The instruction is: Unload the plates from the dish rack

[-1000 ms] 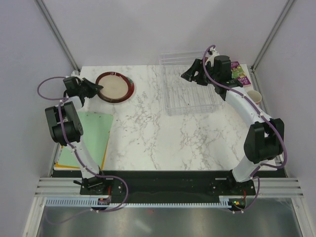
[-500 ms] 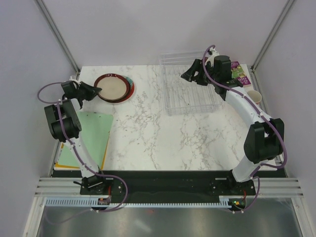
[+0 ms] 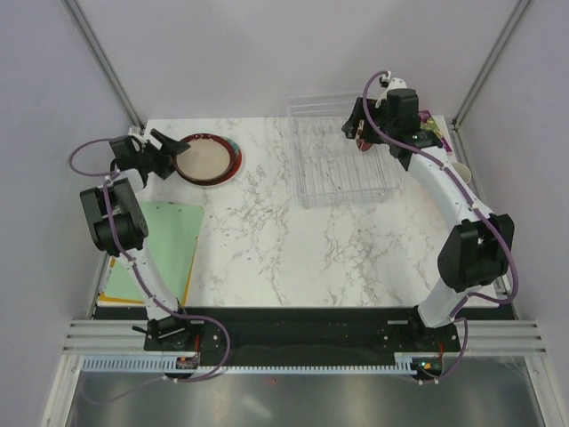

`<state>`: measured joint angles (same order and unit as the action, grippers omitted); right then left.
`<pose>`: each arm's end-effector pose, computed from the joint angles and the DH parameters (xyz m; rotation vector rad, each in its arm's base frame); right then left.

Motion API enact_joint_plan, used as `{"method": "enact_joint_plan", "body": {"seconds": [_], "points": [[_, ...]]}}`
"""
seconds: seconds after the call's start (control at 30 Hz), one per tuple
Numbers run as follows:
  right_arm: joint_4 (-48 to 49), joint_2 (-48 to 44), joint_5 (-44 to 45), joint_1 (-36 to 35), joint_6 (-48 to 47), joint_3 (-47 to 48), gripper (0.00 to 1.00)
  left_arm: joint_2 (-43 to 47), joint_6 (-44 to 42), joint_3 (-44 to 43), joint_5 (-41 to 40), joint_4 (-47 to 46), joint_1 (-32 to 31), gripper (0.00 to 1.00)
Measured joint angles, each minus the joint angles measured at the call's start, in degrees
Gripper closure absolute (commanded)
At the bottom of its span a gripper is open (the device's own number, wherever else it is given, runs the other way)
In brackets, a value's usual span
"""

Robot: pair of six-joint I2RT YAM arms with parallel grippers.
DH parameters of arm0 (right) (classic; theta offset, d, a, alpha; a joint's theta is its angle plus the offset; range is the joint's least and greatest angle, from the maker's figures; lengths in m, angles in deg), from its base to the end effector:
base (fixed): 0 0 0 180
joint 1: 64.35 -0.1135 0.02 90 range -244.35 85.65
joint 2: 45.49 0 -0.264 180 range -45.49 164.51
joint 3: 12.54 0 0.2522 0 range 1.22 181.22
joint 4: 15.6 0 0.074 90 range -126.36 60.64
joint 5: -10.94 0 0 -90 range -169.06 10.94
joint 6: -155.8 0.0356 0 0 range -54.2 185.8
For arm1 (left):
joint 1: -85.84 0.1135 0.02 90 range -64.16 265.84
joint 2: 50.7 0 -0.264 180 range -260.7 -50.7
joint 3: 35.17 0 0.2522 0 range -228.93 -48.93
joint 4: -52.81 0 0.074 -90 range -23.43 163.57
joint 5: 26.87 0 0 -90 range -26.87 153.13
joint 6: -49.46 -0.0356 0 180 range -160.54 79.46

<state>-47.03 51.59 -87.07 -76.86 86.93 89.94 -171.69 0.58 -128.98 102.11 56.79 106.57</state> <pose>0.3912 0.0919 0.3513 0.0649 2.0574 0.5094 0.4450 0.1445 0.1720 -0.7105 1.9910 -0.9291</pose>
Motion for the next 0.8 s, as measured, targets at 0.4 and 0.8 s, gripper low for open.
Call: {"method": "enact_joint_plan", "body": {"seconds": [0.4, 0.8], "points": [[-5.2, 1.0, 16.8, 0.0, -8.9, 8.2, 0.19, 3.7, -4.7, -1.6, -7.9, 11.6, -2.4, 0.0], [-5.9, 14.4, 29.0, -0.1, -15.1, 16.5, 0.28, 14.3, -9.0, 2.6, -20.3, 21.8, -7.1, 0.0]]}}
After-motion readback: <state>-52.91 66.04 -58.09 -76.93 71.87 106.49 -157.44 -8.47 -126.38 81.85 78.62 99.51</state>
